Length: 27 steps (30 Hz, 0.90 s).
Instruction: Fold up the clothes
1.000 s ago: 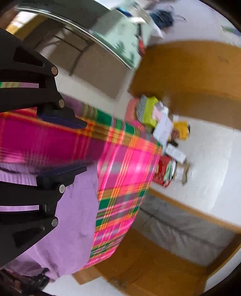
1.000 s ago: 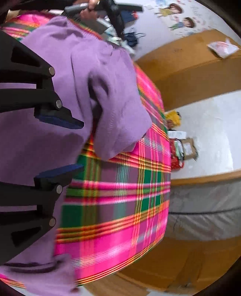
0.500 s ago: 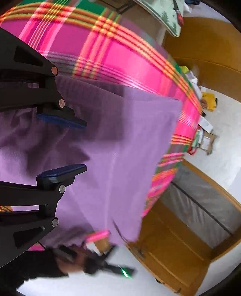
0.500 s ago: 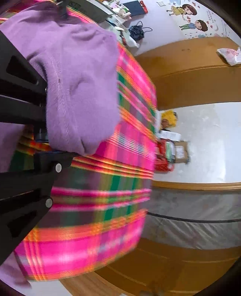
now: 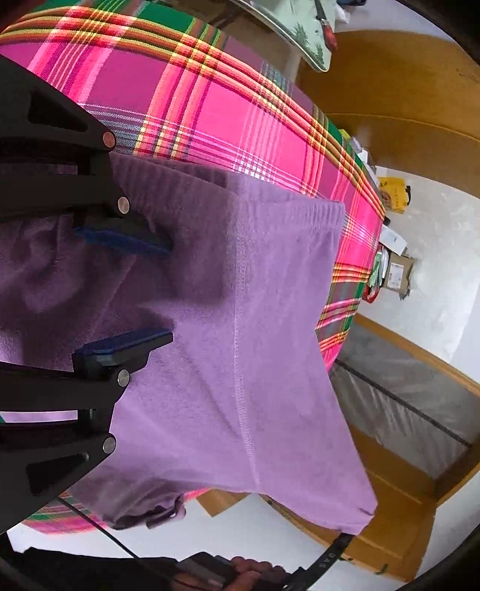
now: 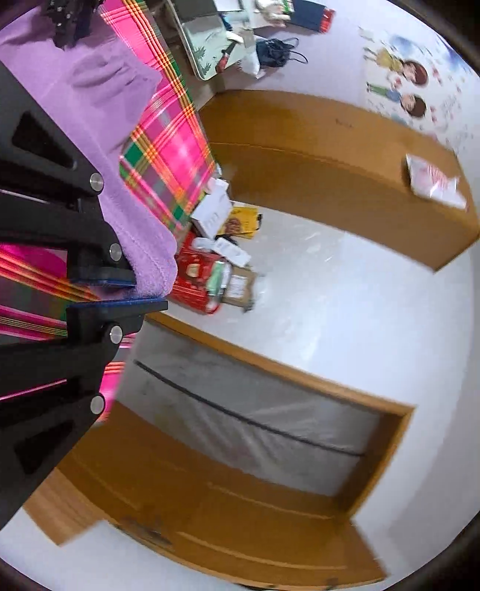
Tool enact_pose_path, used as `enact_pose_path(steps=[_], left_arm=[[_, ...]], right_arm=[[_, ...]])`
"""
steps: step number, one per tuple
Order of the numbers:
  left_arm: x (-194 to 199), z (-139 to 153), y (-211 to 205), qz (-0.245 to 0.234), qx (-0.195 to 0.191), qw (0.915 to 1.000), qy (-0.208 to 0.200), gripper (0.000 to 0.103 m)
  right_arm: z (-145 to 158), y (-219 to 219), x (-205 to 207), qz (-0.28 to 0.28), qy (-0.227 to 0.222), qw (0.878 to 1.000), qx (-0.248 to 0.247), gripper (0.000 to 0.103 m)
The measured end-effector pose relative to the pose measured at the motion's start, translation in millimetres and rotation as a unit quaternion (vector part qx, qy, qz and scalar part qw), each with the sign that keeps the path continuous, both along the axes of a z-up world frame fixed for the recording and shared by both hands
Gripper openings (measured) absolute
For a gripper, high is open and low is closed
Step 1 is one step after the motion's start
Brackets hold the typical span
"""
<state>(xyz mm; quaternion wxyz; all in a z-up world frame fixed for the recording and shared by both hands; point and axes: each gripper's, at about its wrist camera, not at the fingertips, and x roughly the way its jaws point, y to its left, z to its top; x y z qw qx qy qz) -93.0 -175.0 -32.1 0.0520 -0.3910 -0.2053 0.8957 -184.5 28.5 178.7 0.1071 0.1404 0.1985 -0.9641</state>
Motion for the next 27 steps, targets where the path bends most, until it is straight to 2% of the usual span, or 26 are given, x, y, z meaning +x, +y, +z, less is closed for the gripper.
enact_pose_path(steps=[1, 3, 4, 6, 10, 12, 14, 15, 19, 23, 27], left_arm=[[0, 0, -2, 0.000, 0.006, 1.0000, 0.001, 0.042], [-2, -2, -6, 0.001, 0.019, 0.9998, 0.003, 0.042], [-3, -2, -8, 0.001, 0.024, 0.9997, 0.004, 0.042], [-1, -3, -10, 0.001, 0.031, 0.9995, 0.006, 0.042], [3, -5, -15, 0.001, 0.046, 0.9989, 0.009, 0.042], [3, -5, -17, 0.001, 0.051, 0.9986, 0.010, 0.043], [3, -6, -19, 0.000, 0.057, 0.9983, 0.011, 0.043], [2, -6, -19, 0.000, 0.060, 0.9981, 0.012, 0.045], [3, -6, -19, -0.003, 0.064, 0.9978, 0.015, 0.048], [7, -5, -17, -0.004, 0.065, 0.9977, 0.016, 0.049], [7, -4, -17, -0.005, 0.066, 0.9977, 0.017, 0.049]], right_arm=[[-1, -4, -1, 0.008, -0.009, 1.000, 0.002, 0.006], [-8, -9, -11, 0.034, -0.053, 0.998, 0.002, 0.009], [-14, -11, -17, 0.049, -0.084, 0.995, 0.001, 0.014], [-39, -8, -29, 0.072, -0.152, 0.986, -0.012, 0.024], [-85, 31, -48, 0.049, -0.253, 0.962, -0.085, 0.027], [-98, 57, -54, 0.029, -0.284, 0.949, -0.134, 0.028], [-111, 83, -58, 0.013, -0.307, 0.935, -0.179, 0.041], [-118, 93, -60, 0.009, -0.318, 0.927, -0.198, 0.043], [-155, 106, -70, 0.028, -0.390, 0.884, -0.254, 0.044], [-176, 89, -75, 0.057, -0.416, 0.872, -0.251, 0.044], [-183, 77, -82, 0.068, -0.425, 0.867, -0.249, 0.046]])
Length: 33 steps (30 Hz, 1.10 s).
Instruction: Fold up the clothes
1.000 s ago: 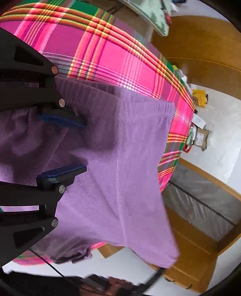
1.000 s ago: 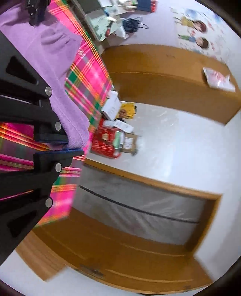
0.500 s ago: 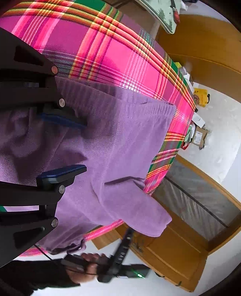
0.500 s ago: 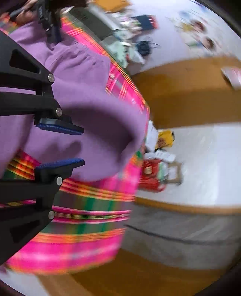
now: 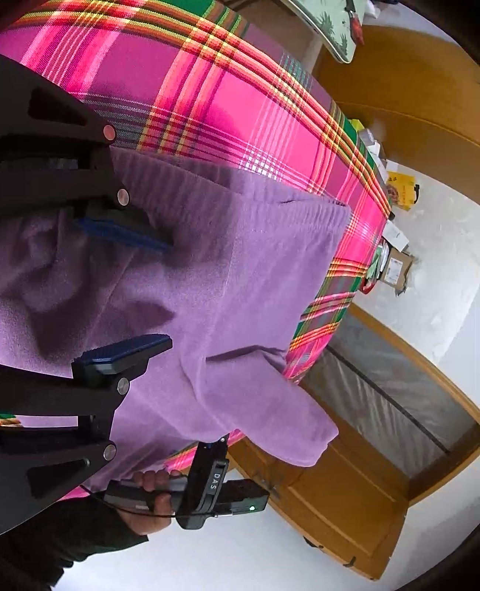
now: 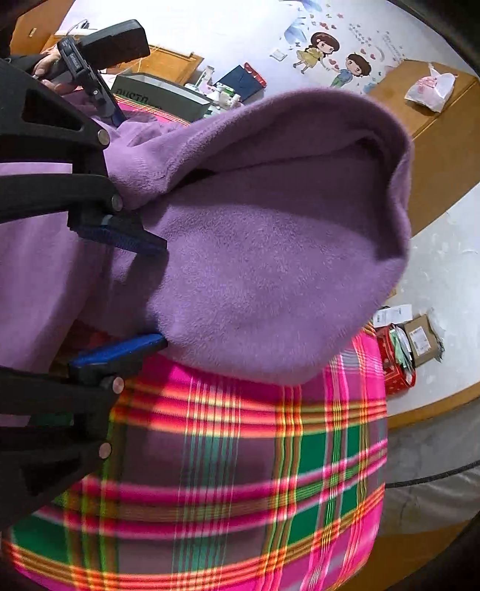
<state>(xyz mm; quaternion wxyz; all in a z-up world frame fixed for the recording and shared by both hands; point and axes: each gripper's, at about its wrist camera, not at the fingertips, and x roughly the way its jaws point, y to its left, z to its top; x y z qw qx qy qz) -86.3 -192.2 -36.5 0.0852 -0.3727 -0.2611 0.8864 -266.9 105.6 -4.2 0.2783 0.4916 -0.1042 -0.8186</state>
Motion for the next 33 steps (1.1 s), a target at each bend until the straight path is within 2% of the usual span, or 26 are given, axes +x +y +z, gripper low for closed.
enact_pose_path(steps=[1, 2, 3, 8, 11, 13, 15, 17, 19, 20, 22, 23, 24, 27, 30, 33], left_arm=[[0, 0, 0, 0.000, 0.000, 1.0000, 0.000, 0.049], [0, 0, 0, 0.000, 0.000, 1.0000, 0.000, 0.049], [1, 0, 0, 0.000, 0.001, 1.0000, 0.000, 0.049], [1, 0, 0, 0.000, -0.001, 1.0000, 0.001, 0.049], [1, 0, 3, 0.000, -0.009, 1.0000, 0.000, 0.049], [1, 1, 5, 0.000, -0.018, 0.9998, -0.002, 0.049], [1, 2, 9, 0.000, -0.030, 0.9995, -0.004, 0.049], [1, 4, 13, -0.001, -0.045, 0.9989, -0.007, 0.049], [1, 4, 17, -0.002, -0.057, 0.9983, -0.008, 0.049], [1, 4, 17, -0.003, -0.058, 0.9983, -0.009, 0.049], [2, 4, 15, -0.005, -0.051, 0.9986, -0.007, 0.054], [2, 4, 15, -0.006, -0.051, 0.9987, -0.007, 0.054], [2, 4, 14, -0.006, -0.050, 0.9987, -0.006, 0.054], [1, 5, 12, -0.008, -0.047, 0.9988, -0.006, 0.055], [1, 5, 11, -0.010, -0.042, 0.9990, -0.004, 0.057], [1, 5, 10, -0.012, -0.037, 0.9992, -0.003, 0.059]], right_arm=[[2, 0, -1, 0.000, 0.002, 1.000, 0.002, 0.042], [3, -1, -1, 0.000, 0.005, 1.000, 0.005, 0.023], [5, -1, -2, 0.001, 0.007, 1.000, 0.007, 0.013], [31, 12, 0, -0.035, 0.062, 0.997, 0.038, 0.010], [60, 30, -2, -0.083, 0.114, 0.987, 0.078, 0.010], [85, 37, 0, -0.111, 0.163, 0.972, 0.125, 0.009], [110, 41, 3, -0.135, 0.213, 0.952, 0.173, 0.009], [126, 46, 8, -0.152, 0.267, 0.924, 0.229, 0.009], [140, 51, 15, -0.164, 0.321, 0.887, 0.288, 0.009], [143, 53, 19, -0.165, 0.335, 0.874, 0.310, 0.009], [141, 58, 25, -0.156, 0.331, 0.868, 0.336, 0.010], [135, 60, 27, -0.144, 0.319, 0.869, 0.349, 0.011], [123, 63, 27, -0.124, 0.293, 0.877, 0.360, 0.011], [83, 81, 35, -0.075, 0.215, 0.906, 0.356, 0.011], [72, 106, 50, -0.078, 0.176, 0.936, 0.296, 0.011], [78, 138, 54, -0.120, 0.159, 0.957, 0.211, 0.023]])
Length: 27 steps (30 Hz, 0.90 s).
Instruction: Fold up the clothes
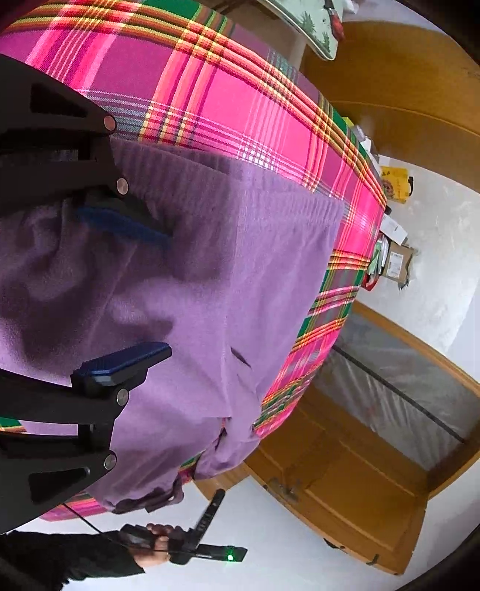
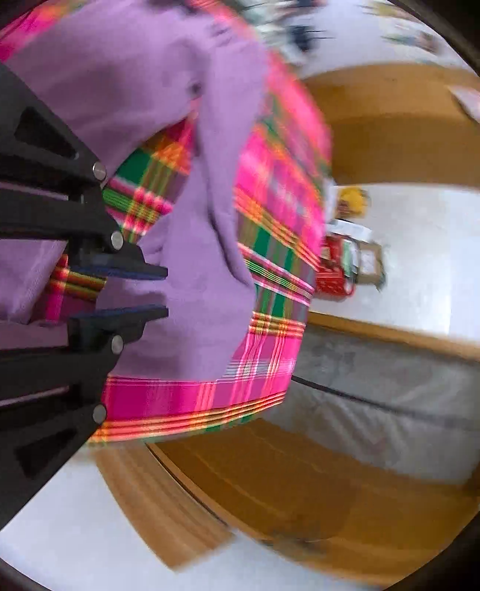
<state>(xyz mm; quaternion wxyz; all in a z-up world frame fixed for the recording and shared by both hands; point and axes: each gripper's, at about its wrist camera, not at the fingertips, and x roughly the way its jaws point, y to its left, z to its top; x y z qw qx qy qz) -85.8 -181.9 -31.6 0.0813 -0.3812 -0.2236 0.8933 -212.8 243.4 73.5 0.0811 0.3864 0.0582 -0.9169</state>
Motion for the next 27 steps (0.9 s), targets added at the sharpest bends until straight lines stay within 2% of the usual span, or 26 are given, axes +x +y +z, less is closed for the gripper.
enact_pose_path(steps=[2, 5, 8, 9, 14, 18, 19, 20, 21, 23, 27], left_arm=[[0, -1, 0, 0.000, 0.001, 1.0000, 0.000, 0.059], [1, -1, -1, -0.001, 0.007, 1.0000, 0.002, 0.059], [1, -2, -2, -0.002, 0.013, 0.9999, 0.003, 0.061], [1, -2, -2, -0.002, 0.016, 0.9999, 0.004, 0.061], [0, -2, -2, -0.004, 0.021, 0.9998, 0.005, 0.063], [2, -2, -3, -0.004, 0.025, 0.9997, 0.006, 0.063], [2, -2, -3, -0.004, 0.025, 0.9997, 0.006, 0.063], [2, -2, -2, -0.004, 0.025, 0.9997, 0.006, 0.063], [2, -2, -2, -0.004, 0.025, 0.9997, 0.006, 0.063], [1, -1, -3, -0.004, 0.025, 0.9997, 0.006, 0.063], [1, -1, -3, -0.004, 0.025, 0.9997, 0.006, 0.063]], right_arm=[[6, 23, -6, -0.030, 0.005, 0.998, -0.060, 0.038], [4, 55, -32, -0.073, -0.007, 0.989, -0.129, 0.047], [-12, 73, -67, -0.091, -0.053, 0.978, -0.180, 0.049], [-17, 76, -78, -0.093, -0.068, 0.975, -0.187, 0.050], [-47, 61, -128, -0.073, -0.129, 0.975, -0.166, 0.050], [-71, 48, -152, -0.064, -0.162, 0.973, -0.155, 0.051], [-73, 45, -153, -0.064, -0.163, 0.973, -0.150, 0.042], [-70, 43, -152, -0.063, -0.158, 0.975, -0.145, 0.019], [-67, 41, -151, -0.062, -0.151, 0.976, -0.142, 0.011], [-55, 39, -144, -0.059, -0.128, 0.980, -0.139, 0.010], [-12, 33, -107, -0.022, -0.053, 0.985, -0.162, 0.010]])
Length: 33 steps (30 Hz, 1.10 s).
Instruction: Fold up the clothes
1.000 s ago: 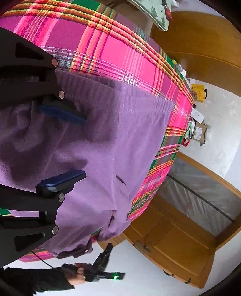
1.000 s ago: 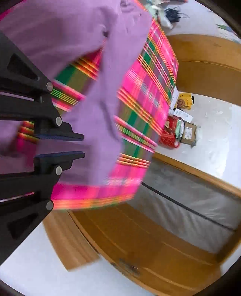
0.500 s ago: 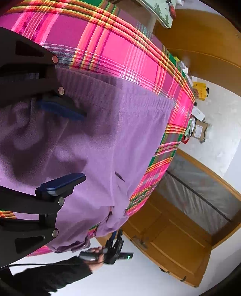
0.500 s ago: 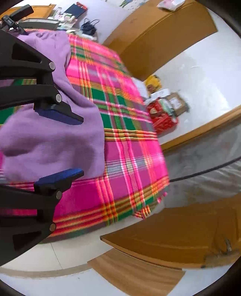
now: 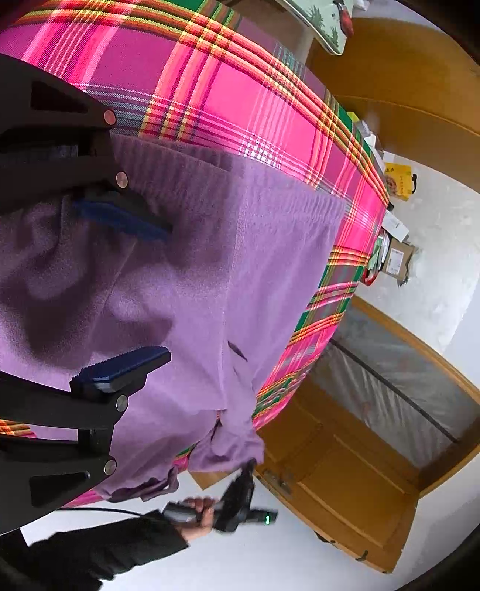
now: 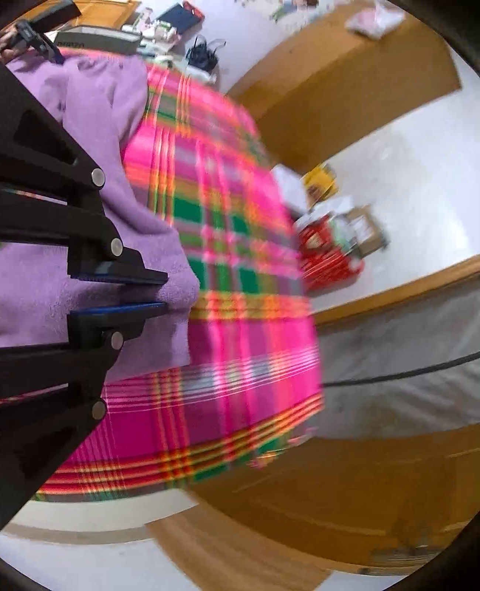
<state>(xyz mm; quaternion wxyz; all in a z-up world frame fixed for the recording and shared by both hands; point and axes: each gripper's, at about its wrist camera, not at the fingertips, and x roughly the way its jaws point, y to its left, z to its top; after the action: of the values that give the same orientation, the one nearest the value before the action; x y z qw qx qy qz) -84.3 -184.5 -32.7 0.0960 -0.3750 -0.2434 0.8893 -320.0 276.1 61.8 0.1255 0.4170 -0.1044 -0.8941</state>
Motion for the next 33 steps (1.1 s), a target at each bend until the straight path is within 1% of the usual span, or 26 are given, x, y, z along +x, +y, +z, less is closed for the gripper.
enact_pose_path(steps=[3, 5, 6, 8, 9, 10, 11, 12, 14, 15, 17, 18, 19, 20, 21, 22, 24, 28, 30, 33], left_arm=[[-1, 0, 0, 0.000, 0.000, 1.0000, 0.000, 0.063], [-2, 0, 0, 0.000, 0.000, 1.0000, 0.000, 0.063], [-2, 0, 0, 0.000, 0.000, 1.0000, 0.000, 0.063], [-3, 0, 0, 0.000, 0.000, 1.0000, 0.000, 0.063], [-3, 0, 0, 0.000, 0.000, 1.0000, 0.000, 0.063], [-3, -1, -1, 0.000, 0.001, 1.0000, 0.000, 0.063], [-3, -1, -1, 0.000, 0.001, 1.0000, 0.000, 0.063], [-3, -1, -1, 0.000, 0.001, 1.0000, 0.000, 0.063], [-2, -1, -2, 0.000, 0.001, 1.0000, 0.000, 0.064], [-2, -1, -3, -0.001, 0.001, 1.0000, 0.000, 0.064], [-2, -1, -3, -0.001, 0.001, 1.0000, 0.001, 0.064], [-2, -1, -3, -0.002, 0.001, 1.0000, 0.001, 0.064], [-2, -1, -3, -0.002, 0.000, 1.0000, 0.001, 0.064], [-2, -1, -3, -0.002, 0.000, 1.0000, 0.001, 0.064], [-2, -1, -2, -0.002, 0.000, 1.0000, 0.001, 0.064], [-2, -1, -2, -0.002, 0.001, 1.0000, 0.001, 0.065], [-1, -1, -2, -0.002, 0.001, 1.0000, 0.001, 0.064], [-1, -1, -2, -0.002, 0.002, 1.0000, 0.001, 0.065], [-1, -1, -2, -0.002, 0.002, 1.0000, 0.001, 0.065], [-1, -1, -2, -0.002, 0.003, 1.0000, 0.001, 0.065]], right_arm=[[31, -2, 43, 0.021, 0.060, 0.998, -0.023, 0.010], [44, -6, 84, 0.040, 0.093, 0.994, -0.039, 0.010], [47, -8, 108, 0.050, 0.104, 0.992, -0.046, 0.010], [42, -14, 155, 0.075, 0.108, 0.990, -0.058, 0.010], [34, -17, 177, 0.088, 0.099, 0.989, -0.061, 0.010], [22, -21, 195, 0.102, 0.080, 0.989, -0.065, 0.011], [6, -26, 211, 0.119, 0.049, 0.989, -0.069, 0.012], [-9, -30, 224, 0.130, 0.017, 0.989, -0.064, 0.013], [-34, -36, 248, 0.134, -0.032, 0.990, -0.040, 0.015], [-40, -37, 257, 0.133, -0.045, 0.990, -0.034, 0.016], [-36, -31, 271, 0.121, -0.035, 0.991, -0.038, 0.018], [-30, -27, 276, 0.111, -0.023, 0.993, -0.042, 0.018], [-19, -22, 280, 0.097, -0.002, 0.994, -0.048, 0.022], [-8, -18, 282, 0.083, 0.020, 0.995, -0.048, 0.035], [3, -16, 283, 0.071, 0.042, 0.996, -0.042, 0.043], [11, -18, 282, 0.062, 0.058, 0.996, -0.030, 0.054], [19, -33, 274, 0.058, 0.073, 0.996, 0.007, 0.056], [9, -87, 257, 0.094, 0.068, 0.991, 0.061, 0.056], [-1, -114, 251, 0.118, 0.064, 0.988, 0.078, 0.056], [-13, -149, 243, 0.149, 0.061, 0.983, 0.091, 0.056]])
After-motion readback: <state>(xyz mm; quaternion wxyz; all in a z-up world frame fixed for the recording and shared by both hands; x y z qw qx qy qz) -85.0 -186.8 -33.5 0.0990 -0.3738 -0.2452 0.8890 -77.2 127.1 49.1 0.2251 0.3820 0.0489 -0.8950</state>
